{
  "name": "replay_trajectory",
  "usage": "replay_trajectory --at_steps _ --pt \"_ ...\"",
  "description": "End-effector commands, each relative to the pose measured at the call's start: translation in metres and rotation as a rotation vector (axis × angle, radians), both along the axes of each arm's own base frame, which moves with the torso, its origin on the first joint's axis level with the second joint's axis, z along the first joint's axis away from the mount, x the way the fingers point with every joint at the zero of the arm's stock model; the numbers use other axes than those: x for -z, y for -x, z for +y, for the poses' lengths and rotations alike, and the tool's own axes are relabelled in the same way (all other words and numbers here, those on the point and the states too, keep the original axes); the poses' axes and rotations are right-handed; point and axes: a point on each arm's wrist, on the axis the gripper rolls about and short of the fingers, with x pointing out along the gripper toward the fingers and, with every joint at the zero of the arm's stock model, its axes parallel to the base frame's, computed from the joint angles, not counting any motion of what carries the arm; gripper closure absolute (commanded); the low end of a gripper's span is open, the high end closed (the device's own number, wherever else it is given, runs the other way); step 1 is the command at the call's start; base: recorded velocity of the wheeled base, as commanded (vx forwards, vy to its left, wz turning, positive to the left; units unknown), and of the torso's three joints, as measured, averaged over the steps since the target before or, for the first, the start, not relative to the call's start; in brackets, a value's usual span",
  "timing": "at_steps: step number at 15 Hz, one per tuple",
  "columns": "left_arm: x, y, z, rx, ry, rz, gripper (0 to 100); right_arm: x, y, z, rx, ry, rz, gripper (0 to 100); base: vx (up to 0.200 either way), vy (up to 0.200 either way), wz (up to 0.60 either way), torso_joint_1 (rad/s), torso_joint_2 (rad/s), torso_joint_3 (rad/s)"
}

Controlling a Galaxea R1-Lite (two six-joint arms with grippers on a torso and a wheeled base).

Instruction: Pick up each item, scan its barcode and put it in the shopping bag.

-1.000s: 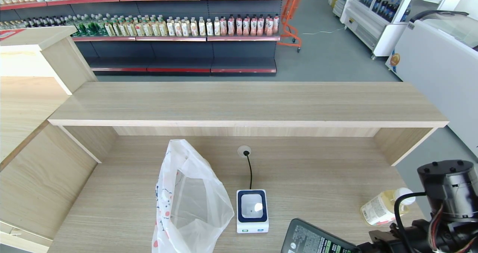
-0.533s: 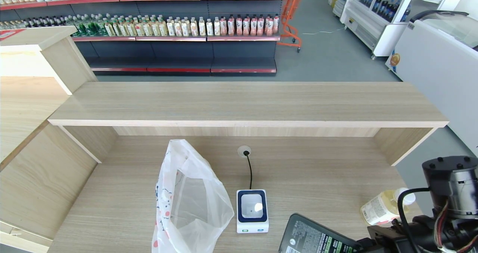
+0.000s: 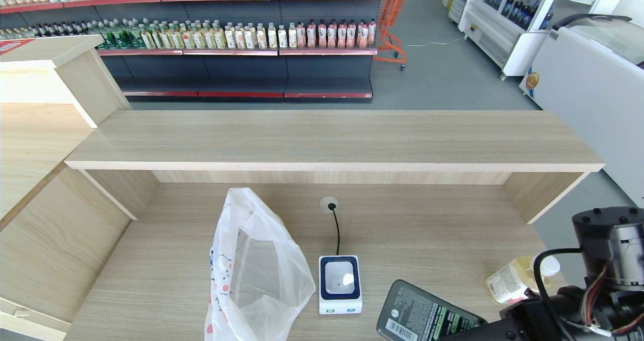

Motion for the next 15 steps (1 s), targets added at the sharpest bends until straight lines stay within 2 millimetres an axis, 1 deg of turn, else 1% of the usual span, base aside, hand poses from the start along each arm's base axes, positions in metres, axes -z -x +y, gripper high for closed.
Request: replay_trajectory --at_steps 1,2,3,4,5,6,8,9,10,11,12,13,14,15 --pt "0.0 0.0 0.0 0.0 0.0 -0.001 0 -0.014 0.004 -0.017 0.164 -0.06 0.164 100 0.0 0.0 0.0 0.0 0.0 0.0" --pt "0.0 0.0 0.0 0.0 0.0 -0.001 0 -0.026 0.007 -0.034 0.353 -0.152 0.385 100 0.0 0.0 0.0 0.0 0.0 0.0" --pt "0.0 0.0 0.0 0.0 0.002 -0.001 0 -0.03 0.008 -0.047 0.478 -0.217 0.525 100 0.0 0.0 0.0 0.0 0.0 0.0" --pt "0.0 0.0 0.0 0.0 0.0 -0.001 0 -0.031 0.007 -0.05 0.525 -0.258 0.636 100 0.0 0.0 0.0 0.0 0.0 0.0" --pt "0.0 0.0 0.0 0.0 0.0 -0.001 0 -0.036 0.006 -0.055 0.605 -0.344 0.812 100 0.0 0.0 0.0 0.0 0.0 0.0" --pt "0.0 0.0 0.0 0.0 0.002 -0.001 0 -0.039 0.003 -0.061 0.657 -0.405 0.907 100 0.0 0.0 0.0 0.0 0.0 0.0" --pt "0.0 0.0 0.0 0.0 0.0 -0.001 0 -0.039 0.002 -0.069 0.75 -0.506 1.131 100 0.0 0.0 0.0 0.0 0.0 0.0" --pt "0.0 0.0 0.0 0.0 0.002 -0.001 0 -0.038 0.0 -0.073 0.8 -0.568 1.285 100 0.0 0.0 0.0 0.0 0.0 0.0" --pt "0.0 0.0 0.0 0.0 0.002 -0.001 0 -0.037 -0.001 -0.075 0.828 -0.612 1.4 100 0.0 0.0 0.0 0.0 0.0 0.0" --pt "0.0 0.0 0.0 0.0 0.0 -0.001 0 -0.035 -0.004 -0.075 0.883 -0.68 1.574 100 0.0 0.0 0.0 0.0 0.0 0.0" --pt "0.0 0.0 0.0 0.0 0.0 -0.001 0 -0.031 -0.009 -0.074 0.951 -0.733 1.684 100 0.0 0.0 0.0 0.0 0.0 0.0" --pt "0.0 0.0 0.0 0.0 0.002 -0.001 0 -0.026 -0.013 -0.072 0.994 -0.76 1.784 100 0.0 0.0 0.0 0.0 0.0 0.0" --pt "0.0 0.0 0.0 0.0 0.002 -0.001 0 -0.017 -0.022 -0.067 1.019 -0.755 1.93 100 0.0 0.0 0.0 0.0 0.0 0.0" --pt "0.0 0.0 0.0 0.0 0.002 -0.001 0 -0.011 -0.031 -0.064 1.042 -0.752 2.027 100 0.0 0.0 0.0 0.0 0.0 0.0"
